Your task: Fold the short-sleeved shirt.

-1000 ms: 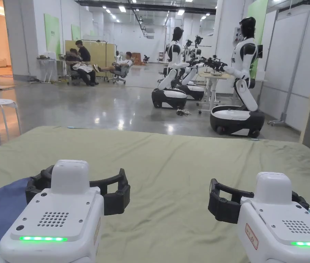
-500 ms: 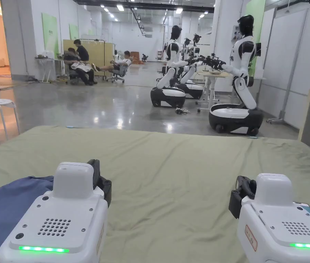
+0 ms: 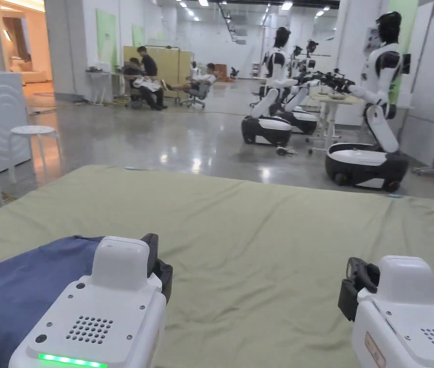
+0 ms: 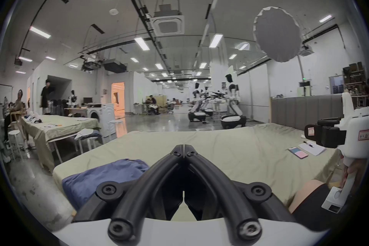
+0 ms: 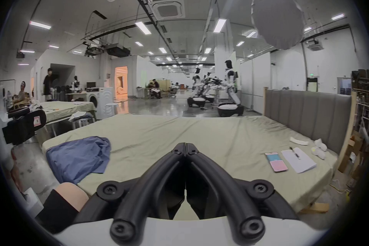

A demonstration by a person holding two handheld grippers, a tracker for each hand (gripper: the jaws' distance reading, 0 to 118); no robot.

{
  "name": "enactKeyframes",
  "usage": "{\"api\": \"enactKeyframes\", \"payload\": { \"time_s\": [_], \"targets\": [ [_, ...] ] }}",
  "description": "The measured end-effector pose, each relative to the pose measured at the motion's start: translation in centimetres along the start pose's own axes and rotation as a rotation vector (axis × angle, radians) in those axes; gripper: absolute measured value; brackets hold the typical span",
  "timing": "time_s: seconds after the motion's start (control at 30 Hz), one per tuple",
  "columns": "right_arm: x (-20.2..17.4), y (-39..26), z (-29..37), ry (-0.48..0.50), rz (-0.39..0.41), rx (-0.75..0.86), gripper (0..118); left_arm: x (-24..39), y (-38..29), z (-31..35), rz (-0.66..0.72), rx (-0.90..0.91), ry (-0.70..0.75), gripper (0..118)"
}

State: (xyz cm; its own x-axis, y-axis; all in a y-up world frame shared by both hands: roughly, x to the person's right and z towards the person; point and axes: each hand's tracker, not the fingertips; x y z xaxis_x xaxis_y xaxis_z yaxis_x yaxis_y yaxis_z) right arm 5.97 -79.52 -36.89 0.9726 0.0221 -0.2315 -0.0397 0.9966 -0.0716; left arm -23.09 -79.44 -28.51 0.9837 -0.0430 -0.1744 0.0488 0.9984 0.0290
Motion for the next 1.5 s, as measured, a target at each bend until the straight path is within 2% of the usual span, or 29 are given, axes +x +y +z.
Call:
{"api": "enactKeyframes", "payload": {
  "time_s": [0.13, 0.2, 0.27, 0.37, 0.53, 0.6, 0.77, 0.87, 1.0, 1.07, 1.1, 1.13, 1.17, 1.2, 1.23, 1.37, 1.4, 1.43, 1.47, 1.5],
  "targets": [
    [-5.4, -0.1, -2.9, 0.168, 0.005, -0.003, 1, -5.6, -1.1, 0.8, -0.013, -0.041, 0.169, 0],
    [-9.4, -0.4, -4.2, 0.287, 0.035, -0.012, 1, -8.8, -2.1, 1.8, -0.032, -0.066, 0.278, 0],
    [-12.7, -0.4, -4.9, 0.365, 0.063, 0.003, 1, -11.8, -2.8, 2.7, -0.026, -0.095, 0.359, 0],
    [-16.6, -0.2, -5.7, 0.458, 0.039, 0.027, 1, -15.3, -3.2, 3.9, -0.015, -0.123, 0.451, 0],
    [-20.5, 0.1, -7.7, 0.528, 0.077, 0.010, 1, -18.0, -3.7, 3.8, -0.039, -0.131, 0.511, 0],
    [-20.8, 0.0, -8.7, 0.533, 0.083, 0.005, 1, -18.4, -4.1, 2.7, -0.039, -0.146, 0.509, 0],
    [-19.5, -1.3, -12.0, 0.526, 0.085, -0.039, 1, -18.8, -5.3, -3.9, 0.021, -0.247, 0.387, 0],
    [-18.0, -3.2, -14.5, 0.478, 0.103, -0.104, 1, -19.8, -6.3, -12.4, 0.130, -0.320, 0.269, 0],
    [-15.2, -4.9, -17.2, 0.425, 0.092, -0.178, 1, -20.5, -7.9, -25.5, 0.084, -0.460, 0.129, 0],
    [-13.9, -5.5, -18.2, 0.386, 0.100, -0.197, 1, -20.9, -9.1, -31.0, 0.106, -0.538, 0.146, 2],
    [-13.3, -5.8, -18.8, 0.366, 0.100, -0.214, 1, -21.3, -10.0, -33.9, 0.153, -0.605, 0.106, 41],
    [-12.8, -6.0, -19.2, 0.355, 0.097, -0.227, 1, -21.7, -11.0, -36.1, 0.194, -0.663, 0.075, 88],
    [-12.3, -6.2, -19.7, 0.345, 0.090, -0.241, 1, -22.1, -12.3, -38.1, 0.252, -0.717, 0.058, 118],
    [-11.8, -6.4, -20.1, 0.339, 0.080, -0.250, 1, -22.4, -12.5, -39.6, 0.284, -0.721, 0.049, 113],
    [-11.4, -6.5, -20.4, 0.336, 0.072, -0.254, 1, -22.6, -13.0, -40.8, 0.275, -0.771, 0.062, 113],
    [-10.5, -7.1, -21.2, 0.322, 0.072, -0.264, 1, -20.7, -17.0, -44.4, 0.170, -0.911, 0.118, 112],
    [-10.4, -7.3, -21.2, 0.322, 0.077, -0.266, 1, -20.3, -17.8, -44.9, 0.141, -0.959, 0.119, 109],
    [-10.3, -7.3, -21.3, 0.323, 0.078, -0.268, 1, -19.9, -18.4, -45.2, 0.124, -0.999, 0.111, 101],
    [-10.1, -7.4, -21.3, 0.325, 0.077, -0.269, 1, -19.9, -18.9, -45.2, 0.109, -1.031, 0.092, 82],
    [-10.0, -7.5, -21.2, 0.328, 0.075, -0.270, 1, -19.5, -19.0, -44.7, 0.056, -1.017, 0.109, 54]
  ]
}}
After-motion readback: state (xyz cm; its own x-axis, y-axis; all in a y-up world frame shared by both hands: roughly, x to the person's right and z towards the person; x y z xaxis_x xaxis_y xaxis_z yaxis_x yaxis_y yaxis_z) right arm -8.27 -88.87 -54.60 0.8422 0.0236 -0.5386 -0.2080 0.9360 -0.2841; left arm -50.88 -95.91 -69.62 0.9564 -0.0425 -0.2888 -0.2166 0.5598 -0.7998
